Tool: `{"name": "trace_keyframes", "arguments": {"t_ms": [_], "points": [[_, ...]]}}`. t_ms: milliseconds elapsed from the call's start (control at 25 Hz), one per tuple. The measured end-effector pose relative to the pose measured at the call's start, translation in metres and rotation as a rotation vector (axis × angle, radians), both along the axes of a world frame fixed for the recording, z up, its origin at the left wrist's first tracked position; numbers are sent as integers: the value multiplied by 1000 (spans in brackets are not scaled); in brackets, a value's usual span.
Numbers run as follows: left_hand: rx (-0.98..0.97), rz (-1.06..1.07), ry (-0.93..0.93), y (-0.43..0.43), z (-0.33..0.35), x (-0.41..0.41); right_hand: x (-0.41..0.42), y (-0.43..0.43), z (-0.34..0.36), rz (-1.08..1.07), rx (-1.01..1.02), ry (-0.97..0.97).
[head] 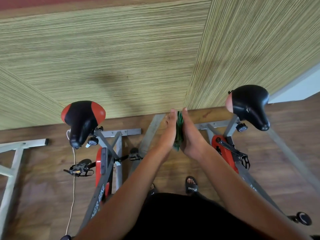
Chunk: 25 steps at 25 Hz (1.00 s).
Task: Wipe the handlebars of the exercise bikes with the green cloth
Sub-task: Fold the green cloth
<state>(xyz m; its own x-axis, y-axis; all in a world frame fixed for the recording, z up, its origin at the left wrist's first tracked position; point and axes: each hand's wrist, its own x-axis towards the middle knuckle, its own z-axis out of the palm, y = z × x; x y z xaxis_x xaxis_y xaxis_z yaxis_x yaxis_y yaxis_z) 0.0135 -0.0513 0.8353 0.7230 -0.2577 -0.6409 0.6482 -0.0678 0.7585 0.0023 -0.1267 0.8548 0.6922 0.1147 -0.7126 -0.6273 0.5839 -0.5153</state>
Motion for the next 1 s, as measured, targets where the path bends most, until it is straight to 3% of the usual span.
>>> {"name": "trace_keyframes", "arguments": {"t_ms": [120,320,640,880,1000], "points": [[23,22,-6,9,15,7,-4,-9,0,-35,1,20],[35,162,-194,32,24,18,-13,-27,1,-55,152,13],[-129,-2,-20,23,31,9,-36,-30,9,-138,224,-120],[-51,-251,-163,-58,30,14,-72,-99,16,-435,197,-179],[-111,-379,-195,-126,39,1,-96,-145,25,-624,218,-215]]}}
